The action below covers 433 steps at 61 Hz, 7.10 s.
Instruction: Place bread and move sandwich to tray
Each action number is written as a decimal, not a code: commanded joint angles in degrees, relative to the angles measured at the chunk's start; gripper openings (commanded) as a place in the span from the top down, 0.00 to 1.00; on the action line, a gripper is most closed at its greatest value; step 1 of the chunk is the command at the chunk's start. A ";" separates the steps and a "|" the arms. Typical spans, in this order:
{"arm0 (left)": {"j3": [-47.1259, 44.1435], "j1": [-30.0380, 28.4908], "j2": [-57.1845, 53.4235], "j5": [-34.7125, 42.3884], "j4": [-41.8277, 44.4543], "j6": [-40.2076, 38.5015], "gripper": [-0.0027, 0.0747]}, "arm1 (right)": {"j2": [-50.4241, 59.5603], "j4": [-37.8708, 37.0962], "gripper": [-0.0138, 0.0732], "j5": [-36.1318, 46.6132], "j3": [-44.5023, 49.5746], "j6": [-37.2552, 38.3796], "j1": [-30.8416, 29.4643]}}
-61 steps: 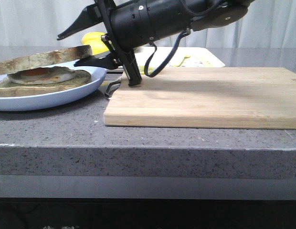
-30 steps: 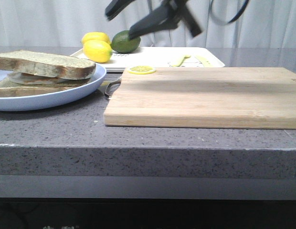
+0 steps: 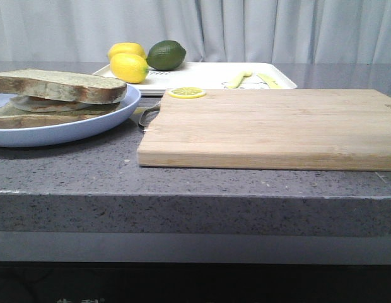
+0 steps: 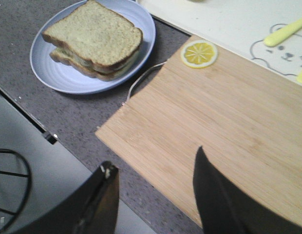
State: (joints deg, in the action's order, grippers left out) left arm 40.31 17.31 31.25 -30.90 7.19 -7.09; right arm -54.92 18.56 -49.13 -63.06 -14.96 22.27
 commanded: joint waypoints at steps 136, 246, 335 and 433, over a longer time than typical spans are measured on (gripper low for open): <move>28.15 -25.55 61.21 -21.84 -45.59 26.00 0.93 | 26.90 -4.40 0.40 12.00 19.09 -0.05 -0.26; 79.80 -21.47 91.86 -32.21 -54.07 3.95 0.99 | 26.90 -4.40 0.40 11.99 19.09 -0.05 -0.26; 79.80 -15.92 91.02 -26.64 -51.43 7.80 0.49 | 26.90 -4.40 0.40 12.05 19.09 -0.05 -0.26; 0.48 1.96 -8.78 -4.72 -21.34 23.85 0.49 | 26.90 -3.67 0.40 11.76 19.09 -0.05 -0.26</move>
State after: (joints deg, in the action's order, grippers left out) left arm 40.80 18.75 25.57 -38.86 -12.98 16.59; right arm -27.68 14.20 -41.26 -42.48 -14.96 22.27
